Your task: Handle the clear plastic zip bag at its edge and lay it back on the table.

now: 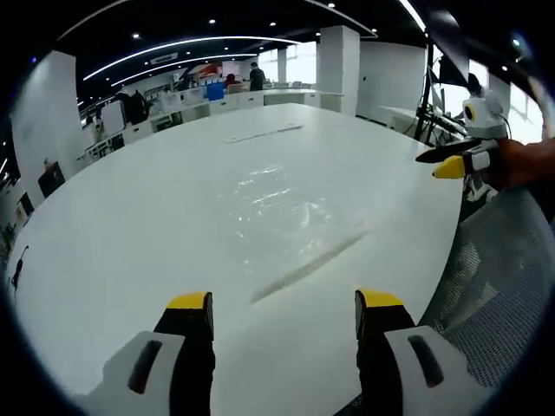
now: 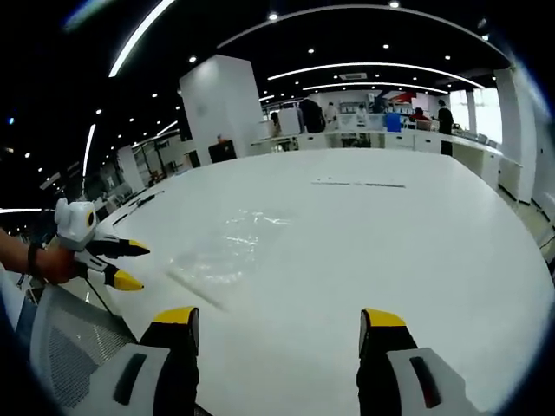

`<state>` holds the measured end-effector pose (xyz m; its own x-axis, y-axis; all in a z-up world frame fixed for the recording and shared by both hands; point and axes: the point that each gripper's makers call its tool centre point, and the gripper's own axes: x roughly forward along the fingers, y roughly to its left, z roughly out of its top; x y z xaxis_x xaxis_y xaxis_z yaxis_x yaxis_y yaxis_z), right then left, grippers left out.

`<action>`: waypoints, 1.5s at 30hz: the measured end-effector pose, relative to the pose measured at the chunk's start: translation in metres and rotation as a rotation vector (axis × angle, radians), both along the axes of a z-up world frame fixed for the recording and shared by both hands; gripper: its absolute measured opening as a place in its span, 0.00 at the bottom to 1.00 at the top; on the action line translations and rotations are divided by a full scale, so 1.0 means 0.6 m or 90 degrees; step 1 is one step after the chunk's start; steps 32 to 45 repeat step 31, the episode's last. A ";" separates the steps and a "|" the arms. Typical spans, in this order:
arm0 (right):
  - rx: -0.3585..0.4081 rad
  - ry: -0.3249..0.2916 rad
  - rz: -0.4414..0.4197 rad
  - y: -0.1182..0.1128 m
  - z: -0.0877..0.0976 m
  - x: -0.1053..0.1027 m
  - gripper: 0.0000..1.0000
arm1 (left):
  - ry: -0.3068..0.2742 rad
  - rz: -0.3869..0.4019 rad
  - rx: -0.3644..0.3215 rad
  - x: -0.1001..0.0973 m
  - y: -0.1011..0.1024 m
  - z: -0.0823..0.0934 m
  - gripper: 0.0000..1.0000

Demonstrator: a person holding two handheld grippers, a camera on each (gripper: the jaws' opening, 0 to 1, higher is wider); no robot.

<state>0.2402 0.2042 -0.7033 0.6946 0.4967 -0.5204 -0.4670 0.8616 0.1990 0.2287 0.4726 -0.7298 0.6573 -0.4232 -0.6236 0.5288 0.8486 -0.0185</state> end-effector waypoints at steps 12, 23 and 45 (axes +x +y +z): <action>0.009 -0.018 0.005 0.004 0.009 0.001 0.75 | 0.008 -0.001 0.019 -0.005 0.001 0.000 0.65; 0.001 -0.015 0.036 0.017 0.007 -0.012 0.74 | 0.009 0.012 0.024 -0.012 0.002 0.001 0.64; 0.009 -0.008 0.040 0.019 0.004 -0.014 0.74 | 0.010 0.022 0.027 -0.014 0.004 0.006 0.63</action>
